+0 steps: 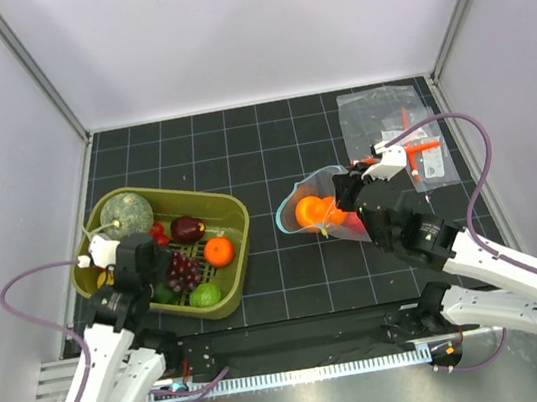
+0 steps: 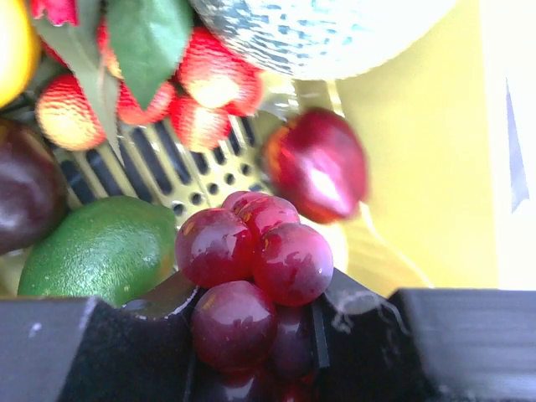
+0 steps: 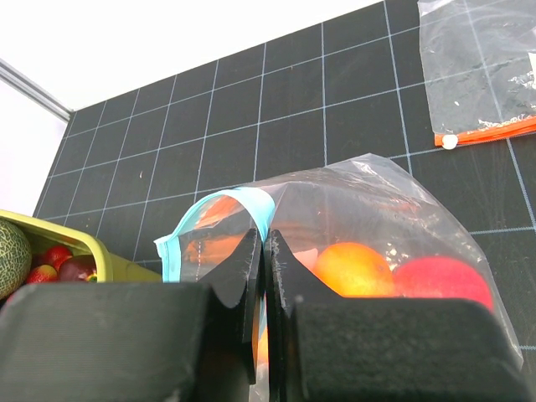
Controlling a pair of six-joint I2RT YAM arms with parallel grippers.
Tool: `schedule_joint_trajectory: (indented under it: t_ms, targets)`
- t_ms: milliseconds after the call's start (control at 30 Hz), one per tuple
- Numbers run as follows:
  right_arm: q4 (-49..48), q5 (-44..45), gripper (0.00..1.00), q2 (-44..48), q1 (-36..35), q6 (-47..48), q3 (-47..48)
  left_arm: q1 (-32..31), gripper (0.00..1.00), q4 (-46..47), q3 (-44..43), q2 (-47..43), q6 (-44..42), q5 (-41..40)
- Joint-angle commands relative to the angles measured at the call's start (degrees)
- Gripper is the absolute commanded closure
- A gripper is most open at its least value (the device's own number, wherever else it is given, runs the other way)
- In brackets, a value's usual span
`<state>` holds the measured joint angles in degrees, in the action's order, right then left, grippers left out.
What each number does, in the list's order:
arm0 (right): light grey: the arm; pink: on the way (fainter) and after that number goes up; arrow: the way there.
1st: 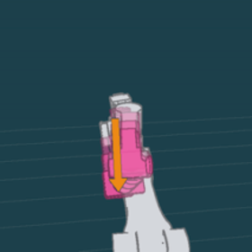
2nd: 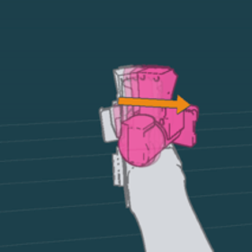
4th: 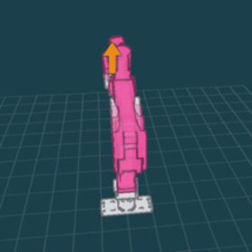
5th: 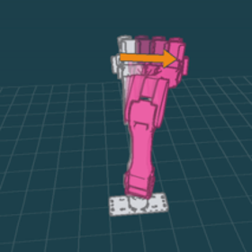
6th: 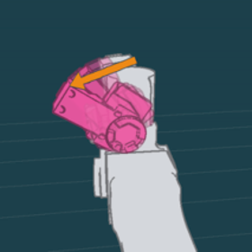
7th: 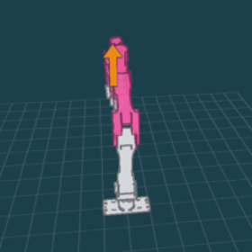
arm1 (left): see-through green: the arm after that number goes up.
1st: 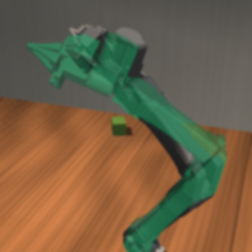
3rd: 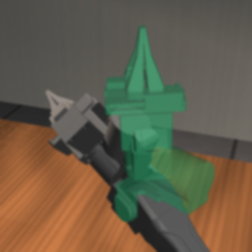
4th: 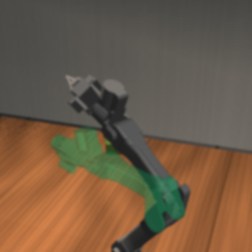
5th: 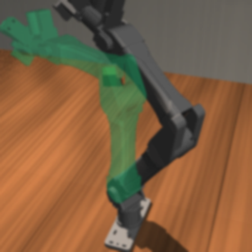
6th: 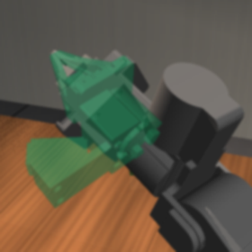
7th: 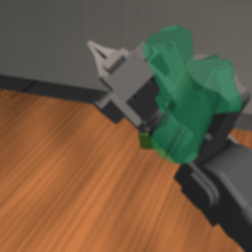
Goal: Place the food in the zip-top bag and seal the zipper
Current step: Pick up the fake fruit from the bin, then place the fake fruit in the zipper food storage bag.
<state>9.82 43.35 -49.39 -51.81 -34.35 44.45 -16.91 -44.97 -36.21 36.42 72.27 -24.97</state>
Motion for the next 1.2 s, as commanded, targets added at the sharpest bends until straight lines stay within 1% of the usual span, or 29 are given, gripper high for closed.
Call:
schedule_joint_trajectory:
  t_ms: [0,100,267,333,400,467,500,567,600,633,700,800,900,933,1000,1033,1167]
  targets:
    - [-3.67,1.03,0.92,0.61,-0.22,-0.02,0.73,-0.23,1.00,-0.73,-3.33,-3.98,-2.57,4.57]
    - [-3.67,1.03,0.92,0.87,-0.22,0.07,0.73,-0.23,1.00,-1.17,-6.14,-5.13,-3.71,6.25]
    - [-3.76,0.94,0.92,0.78,-0.22,0.07,0.64,-0.23,1.00,-1.61,-9.84,-3.56,-5.03,7.21]
    - [-3.85,0.77,0.92,0.78,-0.31,0.07,0.64,-0.23,1.00,-0.30,-11.95,-1.80,-5.73,8.09]
    - [-3.85,0.68,0.92,0.61,-0.31,0.07,0.73,-0.23,1.00,1.63,-13.88,0.65,-7.40,11.16]
    - [-4.02,0.51,0.92,0.43,-0.31,0.07,0.73,-0.32,1.00,5.84,-15.20,2.94,-9.33,14.32]
    - [-4.11,-0.54,0.92,0.26,-0.22,0.33,0.82,-0.49,1.00,6.21,-17.21,5.47,-10.21,15.99]
    - [-5.16,-3.00,0.92,-0.18,-0.22,1.56,0.99,-1.55,1.00,6.74,-19.77,8.39,-11.62,16.36]
    - [-5.17,-5.01,0.92,-0.45,-0.22,1.74,1.52,-2.07,1.00,6.91,-22.39,9.62,-13.02,15.75]
    - [-4.82,-5.64,0.93,-0.80,-0.22,1.83,1.96,-3.12,1.00,7.00,-23.55,11.81,-13.38,15.31]
    - [-4.64,-6.61,0.94,-1.06,-0.22,1.39,2.22,-4.18,1.00,7.70,-26.27,13.14,-14.17,14.34]
    - [-4.64,-8.63,0.94,-1.15,-0.22,1.30,2.40,-6.82,1.00,9.11,-29.61,15.16,-14.70,13.81]
    - [-4.73,-10.57,0.94,-1.24,-0.22,1.04,2.84,-11.03,1.00,10.25,-32.86,17.88,-15.32,12.76]
    - [-4.64,-10.74,0.94,-1.24,-0.22,0.95,2.84,-14.09,1.00,10.43,-33.75,18.85,-15.49,11.01]
    - [-4.81,-11.62,0.94,-1.06,-0.22,0.86,2.93,-17.35,1.00,10.95,-36.30,21.75,-16.28,8.81]
    - [-4.90,-11.97,0.94,-0.98,-0.22,0.86,3.01,-20.50,1.00,11.39,-37.17,22.72,-16.54,7.84]
    - [-4.99,-13.20,0.94,-0.36,-0.22,0.07,3.10,-26.41,1.00,14.02,-40.34,27.55,-18.21,2.49]
